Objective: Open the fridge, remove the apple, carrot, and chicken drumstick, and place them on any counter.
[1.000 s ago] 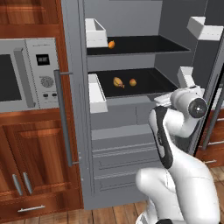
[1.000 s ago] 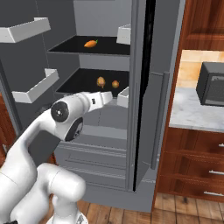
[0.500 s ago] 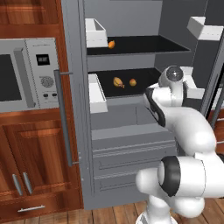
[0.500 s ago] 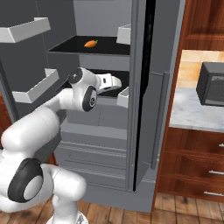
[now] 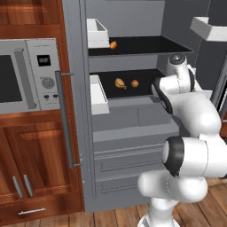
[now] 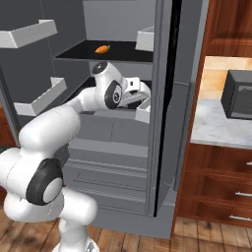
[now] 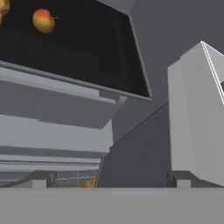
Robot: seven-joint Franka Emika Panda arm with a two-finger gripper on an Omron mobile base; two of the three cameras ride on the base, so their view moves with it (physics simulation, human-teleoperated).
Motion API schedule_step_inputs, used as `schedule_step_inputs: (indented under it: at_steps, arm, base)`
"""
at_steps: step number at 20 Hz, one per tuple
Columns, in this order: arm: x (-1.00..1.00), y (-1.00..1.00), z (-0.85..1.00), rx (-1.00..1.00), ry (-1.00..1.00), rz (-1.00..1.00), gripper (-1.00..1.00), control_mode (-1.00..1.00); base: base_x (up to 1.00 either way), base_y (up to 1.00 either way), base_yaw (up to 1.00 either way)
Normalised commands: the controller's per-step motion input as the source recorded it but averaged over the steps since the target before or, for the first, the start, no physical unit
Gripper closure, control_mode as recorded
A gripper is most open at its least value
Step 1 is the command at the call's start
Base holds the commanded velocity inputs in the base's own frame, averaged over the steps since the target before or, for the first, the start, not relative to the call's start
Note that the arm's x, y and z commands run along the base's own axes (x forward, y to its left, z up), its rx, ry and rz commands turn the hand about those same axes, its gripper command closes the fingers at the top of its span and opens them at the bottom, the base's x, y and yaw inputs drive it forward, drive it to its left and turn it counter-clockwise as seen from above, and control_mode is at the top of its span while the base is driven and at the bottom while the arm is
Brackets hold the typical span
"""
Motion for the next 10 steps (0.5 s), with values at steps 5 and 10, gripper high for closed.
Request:
schedule_step_inputs:
  at_steps: [5, 10]
  arm:
    - [-0.62, -0.93, -0.3, 0.0, 0.13, -0.19, -1.0, -1.0]
    - [-0.84, -0.91, -0.11, 0.0, 0.01, -0.19, -1.0, -1.0]
  base:
    - [0.0, 0.0, 0.0]
    - [0.0, 0.0, 0.0]
